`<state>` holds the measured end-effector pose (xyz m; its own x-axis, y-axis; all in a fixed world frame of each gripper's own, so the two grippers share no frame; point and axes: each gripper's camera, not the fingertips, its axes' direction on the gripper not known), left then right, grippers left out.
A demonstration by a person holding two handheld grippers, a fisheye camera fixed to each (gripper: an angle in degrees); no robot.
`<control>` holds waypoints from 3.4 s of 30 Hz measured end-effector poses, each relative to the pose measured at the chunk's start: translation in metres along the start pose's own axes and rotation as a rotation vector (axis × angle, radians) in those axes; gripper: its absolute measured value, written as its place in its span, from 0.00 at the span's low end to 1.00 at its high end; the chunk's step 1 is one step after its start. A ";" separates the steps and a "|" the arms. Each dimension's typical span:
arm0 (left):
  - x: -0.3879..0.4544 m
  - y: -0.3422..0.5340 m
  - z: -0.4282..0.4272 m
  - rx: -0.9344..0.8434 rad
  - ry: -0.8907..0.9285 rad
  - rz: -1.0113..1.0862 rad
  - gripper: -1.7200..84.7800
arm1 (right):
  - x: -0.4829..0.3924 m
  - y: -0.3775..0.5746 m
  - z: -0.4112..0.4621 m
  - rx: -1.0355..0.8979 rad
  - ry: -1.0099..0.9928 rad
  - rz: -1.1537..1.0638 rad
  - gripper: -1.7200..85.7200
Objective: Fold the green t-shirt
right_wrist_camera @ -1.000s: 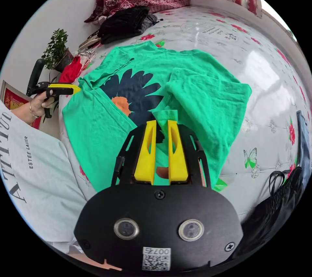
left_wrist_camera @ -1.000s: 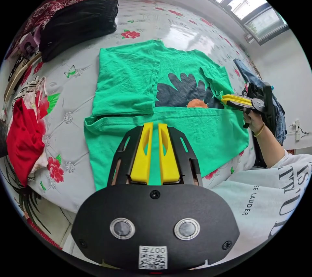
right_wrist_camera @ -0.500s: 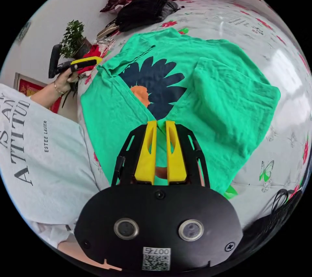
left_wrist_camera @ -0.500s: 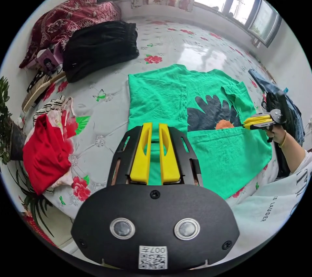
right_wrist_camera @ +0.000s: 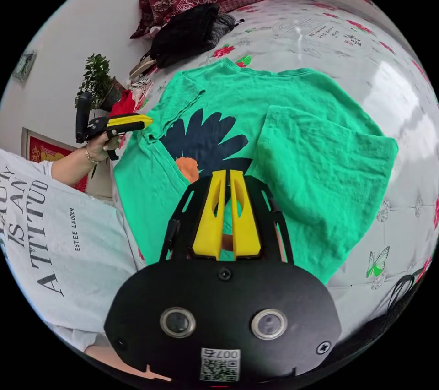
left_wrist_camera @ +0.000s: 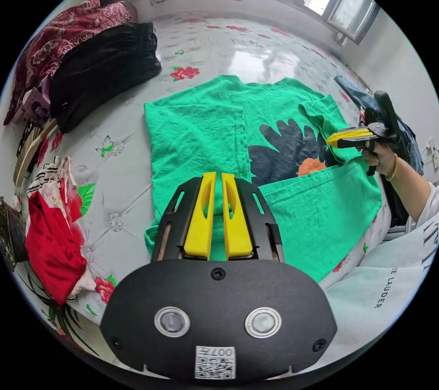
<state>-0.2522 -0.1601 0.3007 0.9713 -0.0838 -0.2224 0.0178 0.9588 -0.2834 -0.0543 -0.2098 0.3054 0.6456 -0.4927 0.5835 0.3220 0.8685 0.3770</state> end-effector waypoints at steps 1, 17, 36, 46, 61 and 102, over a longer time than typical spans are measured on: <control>-0.004 0.004 -0.009 0.014 0.009 -0.015 0.05 | 0.002 0.007 -0.013 0.041 -0.011 0.022 0.04; -0.029 0.144 -0.044 -0.262 -0.024 -0.183 0.12 | 0.052 0.282 -0.136 0.085 0.241 0.671 0.10; -0.112 0.086 -0.165 -0.190 0.638 -0.114 0.02 | 0.081 0.316 -0.298 0.264 -0.258 0.610 0.02; -0.185 -0.077 -0.092 0.058 0.538 -0.574 0.08 | 0.171 0.132 -0.329 0.487 -0.235 0.612 0.04; -0.133 0.026 -0.071 0.048 0.291 -0.738 0.14 | 0.200 0.273 -0.198 0.390 -0.095 0.938 0.11; -0.145 0.127 -0.039 0.224 0.830 -0.794 0.23 | 0.039 0.009 0.041 0.028 -0.156 0.363 0.11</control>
<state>-0.4002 -0.0367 0.2607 0.2177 -0.7529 -0.6211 0.6716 0.5773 -0.4644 -0.0550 -0.2229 0.3610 0.6006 -0.1578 0.7838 0.0712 0.9870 0.1442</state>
